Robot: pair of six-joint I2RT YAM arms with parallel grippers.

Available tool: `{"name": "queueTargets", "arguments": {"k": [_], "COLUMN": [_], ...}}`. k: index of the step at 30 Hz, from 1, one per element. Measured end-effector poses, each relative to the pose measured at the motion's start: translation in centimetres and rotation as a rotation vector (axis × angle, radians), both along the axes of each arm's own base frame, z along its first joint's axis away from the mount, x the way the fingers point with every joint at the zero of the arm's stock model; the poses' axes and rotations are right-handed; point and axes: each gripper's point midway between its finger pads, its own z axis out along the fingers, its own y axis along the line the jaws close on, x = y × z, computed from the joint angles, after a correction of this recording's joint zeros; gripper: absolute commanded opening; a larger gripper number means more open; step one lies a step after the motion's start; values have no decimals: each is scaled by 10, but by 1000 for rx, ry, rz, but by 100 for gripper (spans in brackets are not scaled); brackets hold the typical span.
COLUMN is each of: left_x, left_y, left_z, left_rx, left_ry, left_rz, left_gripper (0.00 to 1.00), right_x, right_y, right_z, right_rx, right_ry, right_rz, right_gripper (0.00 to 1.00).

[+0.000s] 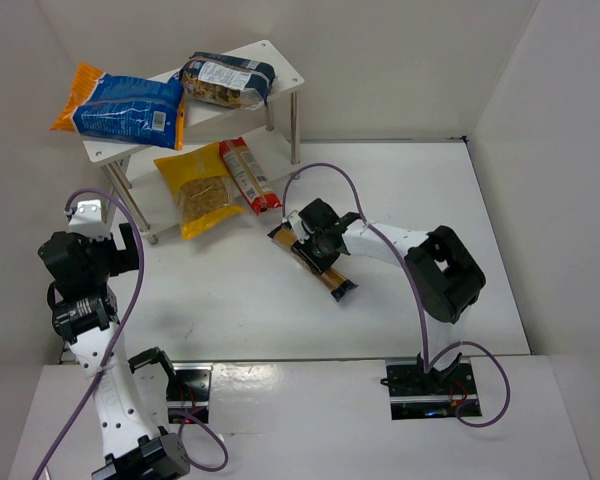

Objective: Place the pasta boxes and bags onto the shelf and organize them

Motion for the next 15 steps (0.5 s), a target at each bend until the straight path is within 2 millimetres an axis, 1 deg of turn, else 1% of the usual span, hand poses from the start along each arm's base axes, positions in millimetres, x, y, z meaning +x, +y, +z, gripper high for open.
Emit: {"name": "queueTargets", "arguments": {"k": [4, 7, 10, 12, 15], "left_x": [0, 0, 0, 0, 0], "left_y": [0, 0, 0, 0, 0], "left_z": [0, 0, 0, 0, 0], "left_rx": [0, 0, 0, 0, 0], "left_ry": [0, 0, 0, 0, 0], "left_rz": [0, 0, 0, 0, 0], "left_gripper": [100, 100, 100, 100, 100], "right_x": [-1, -5, -9, -10, -8], "right_y": [0, 0, -1, -1, 1], "right_z": [3, 6, 12, 23, 47], "right_rx": [8, 18, 27, 41, 75], "right_ry": [-1, 8, 13, -3, -48], "right_rz": [5, 11, 16, 18, 21], "right_gripper": [0, 0, 0, 0, 0]}}
